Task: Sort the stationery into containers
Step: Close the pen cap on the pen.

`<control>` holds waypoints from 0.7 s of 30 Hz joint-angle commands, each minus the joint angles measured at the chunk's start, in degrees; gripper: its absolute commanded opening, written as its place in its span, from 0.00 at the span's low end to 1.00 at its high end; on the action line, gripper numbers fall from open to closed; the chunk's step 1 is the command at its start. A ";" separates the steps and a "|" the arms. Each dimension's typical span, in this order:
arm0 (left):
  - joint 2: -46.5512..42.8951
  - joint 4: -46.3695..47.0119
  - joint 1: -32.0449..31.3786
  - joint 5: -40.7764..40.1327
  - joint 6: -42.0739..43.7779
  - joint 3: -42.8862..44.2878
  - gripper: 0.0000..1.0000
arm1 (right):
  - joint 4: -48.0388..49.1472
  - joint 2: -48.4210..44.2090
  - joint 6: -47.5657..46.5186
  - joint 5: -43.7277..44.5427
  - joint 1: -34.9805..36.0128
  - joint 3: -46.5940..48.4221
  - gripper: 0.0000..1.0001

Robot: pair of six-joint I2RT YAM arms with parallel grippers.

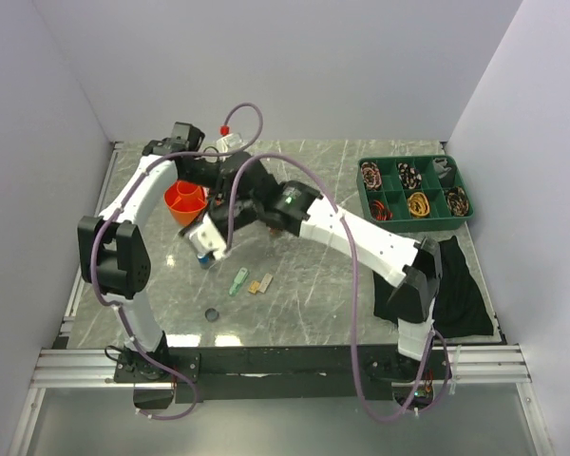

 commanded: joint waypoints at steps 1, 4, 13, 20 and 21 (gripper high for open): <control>-1.32 3.35 -0.38 2.03 0.75 2.52 0.01 | 6.92 -5.42 2.70 -7.49 0.60 -1.38 0.00; -2.20 2.64 -0.38 1.94 1.53 1.64 0.01 | 7.45 -7.09 2.27 -4.76 0.16 -2.87 0.00; -14.32 18.77 6.20 4.75 -4.41 -10.21 0.01 | 36.90 -21.23 52.48 20.80 -8.53 -16.60 0.71; -25.83 56.58 9.38 9.66 -23.47 -25.24 0.01 | 34.42 -15.80 106.26 3.89 -24.97 -10.87 0.63; -26.63 61.56 9.90 11.33 -27.69 -26.65 0.02 | 36.00 -16.05 106.50 3.33 -25.07 -11.92 0.63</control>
